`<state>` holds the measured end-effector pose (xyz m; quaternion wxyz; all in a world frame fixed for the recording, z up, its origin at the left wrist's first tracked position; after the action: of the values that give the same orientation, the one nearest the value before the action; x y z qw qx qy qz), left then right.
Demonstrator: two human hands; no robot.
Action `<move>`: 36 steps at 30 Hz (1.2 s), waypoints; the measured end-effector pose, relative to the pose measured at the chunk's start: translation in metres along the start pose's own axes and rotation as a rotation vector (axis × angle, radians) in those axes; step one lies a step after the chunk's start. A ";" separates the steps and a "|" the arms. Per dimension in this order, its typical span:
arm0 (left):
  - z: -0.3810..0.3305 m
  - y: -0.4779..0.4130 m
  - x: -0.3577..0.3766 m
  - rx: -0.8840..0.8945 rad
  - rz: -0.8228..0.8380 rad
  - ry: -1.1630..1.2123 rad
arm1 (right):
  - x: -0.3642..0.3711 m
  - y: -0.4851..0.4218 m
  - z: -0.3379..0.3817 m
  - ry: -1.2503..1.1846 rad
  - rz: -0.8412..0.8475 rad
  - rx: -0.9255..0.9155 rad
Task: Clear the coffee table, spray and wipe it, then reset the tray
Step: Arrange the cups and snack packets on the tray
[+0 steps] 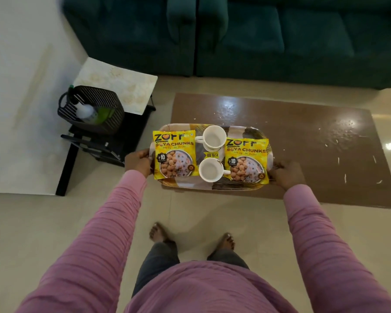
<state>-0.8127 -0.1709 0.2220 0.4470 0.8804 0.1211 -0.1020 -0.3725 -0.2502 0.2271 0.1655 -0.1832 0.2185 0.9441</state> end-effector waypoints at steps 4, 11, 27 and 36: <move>-0.023 -0.025 -0.071 0.039 -0.017 0.016 | 0.068 0.014 0.030 0.012 -0.009 -0.010; -0.066 -0.064 -0.176 0.076 -0.061 -0.013 | 0.168 0.026 0.075 -0.040 0.040 0.005; -0.168 -0.175 -0.283 0.087 -0.147 0.047 | 0.323 -0.064 0.175 -0.024 0.079 -0.023; -0.240 -0.261 -0.325 0.057 -0.177 -0.010 | 0.392 -0.131 0.250 0.024 0.092 -0.015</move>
<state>-1.1838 0.1338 0.2556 0.4117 0.8781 0.1933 -0.1488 -0.7335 0.0704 0.2260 0.1180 -0.1854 0.2217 0.9500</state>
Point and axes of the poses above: each hand's wrist, its own y-axis away from the middle knuckle, its own x-axis out of the palm, z = x × y, the point moved 10 cm from there along -y, towards the middle knuckle, and after that the axes turned 14 degrees about -x, right-handed, at the moved point
